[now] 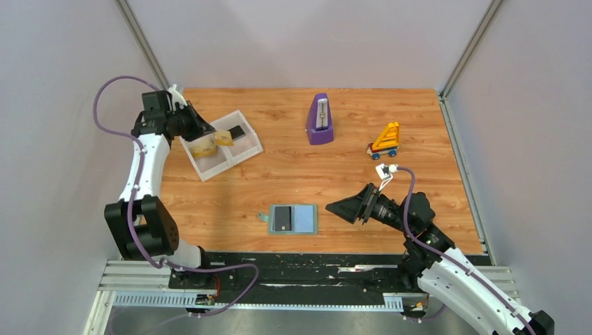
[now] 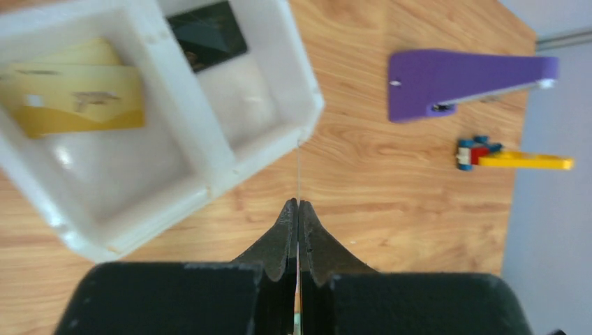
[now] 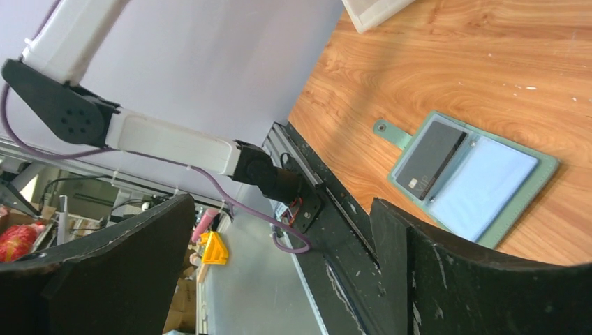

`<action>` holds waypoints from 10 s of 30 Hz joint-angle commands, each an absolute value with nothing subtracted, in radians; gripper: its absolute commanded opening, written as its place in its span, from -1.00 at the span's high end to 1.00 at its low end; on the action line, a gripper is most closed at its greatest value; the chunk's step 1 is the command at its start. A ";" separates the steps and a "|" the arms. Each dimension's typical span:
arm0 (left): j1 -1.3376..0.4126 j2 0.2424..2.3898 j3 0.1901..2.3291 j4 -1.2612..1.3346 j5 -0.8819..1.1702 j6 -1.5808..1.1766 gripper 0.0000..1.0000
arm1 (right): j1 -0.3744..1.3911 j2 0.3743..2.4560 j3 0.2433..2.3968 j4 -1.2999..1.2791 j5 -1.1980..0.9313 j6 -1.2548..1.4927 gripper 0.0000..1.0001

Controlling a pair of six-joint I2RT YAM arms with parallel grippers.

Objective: Take the credit cards out of the card holder
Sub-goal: Place the credit card in the storage box, then remove the credit card from the card holder.

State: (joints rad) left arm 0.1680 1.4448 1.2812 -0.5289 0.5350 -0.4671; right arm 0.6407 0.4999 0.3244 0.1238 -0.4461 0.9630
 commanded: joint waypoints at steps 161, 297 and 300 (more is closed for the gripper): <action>-0.558 1.294 0.752 -0.378 0.450 -0.690 0.27 | 0.782 1.661 0.776 0.083 -0.430 0.813 0.56; -0.569 1.591 0.595 -0.255 0.331 -0.720 0.79 | 0.681 1.587 0.589 0.224 -0.596 0.688 1.00; -0.569 1.587 0.609 -0.268 0.340 -0.710 0.77 | 0.681 1.598 0.586 0.244 -0.633 0.695 1.00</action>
